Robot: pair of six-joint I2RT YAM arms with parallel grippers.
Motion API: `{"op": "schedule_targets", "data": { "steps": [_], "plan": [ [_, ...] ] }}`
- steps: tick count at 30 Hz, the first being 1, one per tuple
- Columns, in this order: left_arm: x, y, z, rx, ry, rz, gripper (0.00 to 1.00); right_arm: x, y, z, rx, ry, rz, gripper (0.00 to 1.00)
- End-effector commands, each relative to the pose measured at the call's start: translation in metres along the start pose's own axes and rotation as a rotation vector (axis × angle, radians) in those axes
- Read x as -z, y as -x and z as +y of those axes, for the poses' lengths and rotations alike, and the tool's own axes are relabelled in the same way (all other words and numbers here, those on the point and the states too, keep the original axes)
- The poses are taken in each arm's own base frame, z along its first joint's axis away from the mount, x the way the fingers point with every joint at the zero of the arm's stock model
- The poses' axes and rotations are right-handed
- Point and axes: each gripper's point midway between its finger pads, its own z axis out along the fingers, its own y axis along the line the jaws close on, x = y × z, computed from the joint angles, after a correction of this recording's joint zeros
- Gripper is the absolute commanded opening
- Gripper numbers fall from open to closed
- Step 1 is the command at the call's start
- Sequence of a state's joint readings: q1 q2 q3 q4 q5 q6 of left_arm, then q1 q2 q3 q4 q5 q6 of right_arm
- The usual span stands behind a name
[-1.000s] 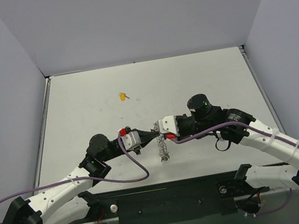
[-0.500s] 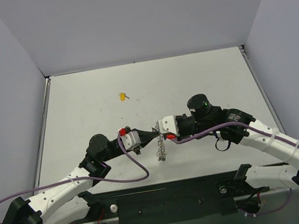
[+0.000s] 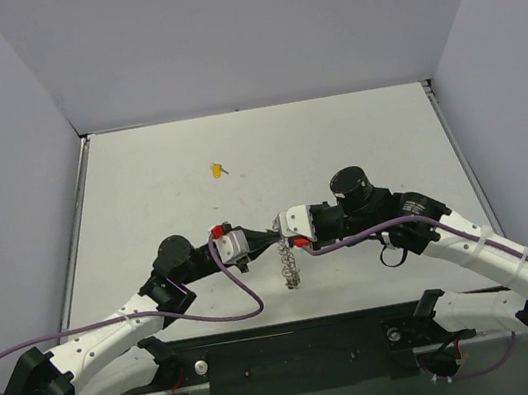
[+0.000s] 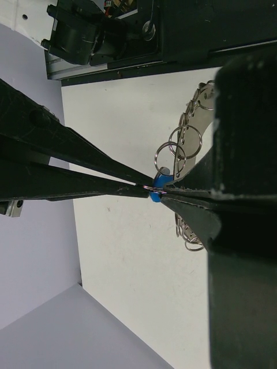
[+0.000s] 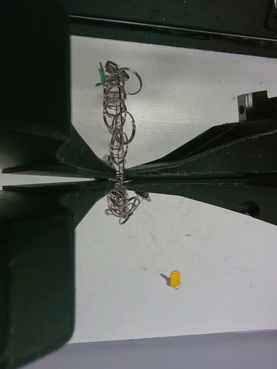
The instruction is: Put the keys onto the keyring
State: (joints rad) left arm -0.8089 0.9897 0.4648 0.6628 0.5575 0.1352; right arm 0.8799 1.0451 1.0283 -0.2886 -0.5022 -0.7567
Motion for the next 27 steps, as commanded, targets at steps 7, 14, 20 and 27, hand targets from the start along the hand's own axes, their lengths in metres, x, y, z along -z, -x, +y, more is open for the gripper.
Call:
{"op": "schedule_targets", "data": {
  "steps": [7, 14, 20, 27],
  "plan": [
    [-0.006, 0.041, 0.013, -0.04, 0.031, -0.093, 0.0, 0.002, 0.004, 0.003, 0.064, 0.015, -0.009, 0.0],
    [-0.005, 0.043, 0.017, -0.02, 0.049, -0.101, 0.0, 0.004, 0.0, 0.005, 0.072, 0.02, 0.007, 0.0],
    [-0.004, 0.047, 0.019, -0.015, 0.059, -0.117, 0.0, 0.005, -0.003, 0.006, 0.074, 0.023, 0.021, 0.0],
    [-0.001, 0.051, 0.021, 0.001, 0.07, -0.142, 0.0, 0.005, -0.007, 0.004, 0.06, 0.009, 0.031, 0.0]
  ]
}}
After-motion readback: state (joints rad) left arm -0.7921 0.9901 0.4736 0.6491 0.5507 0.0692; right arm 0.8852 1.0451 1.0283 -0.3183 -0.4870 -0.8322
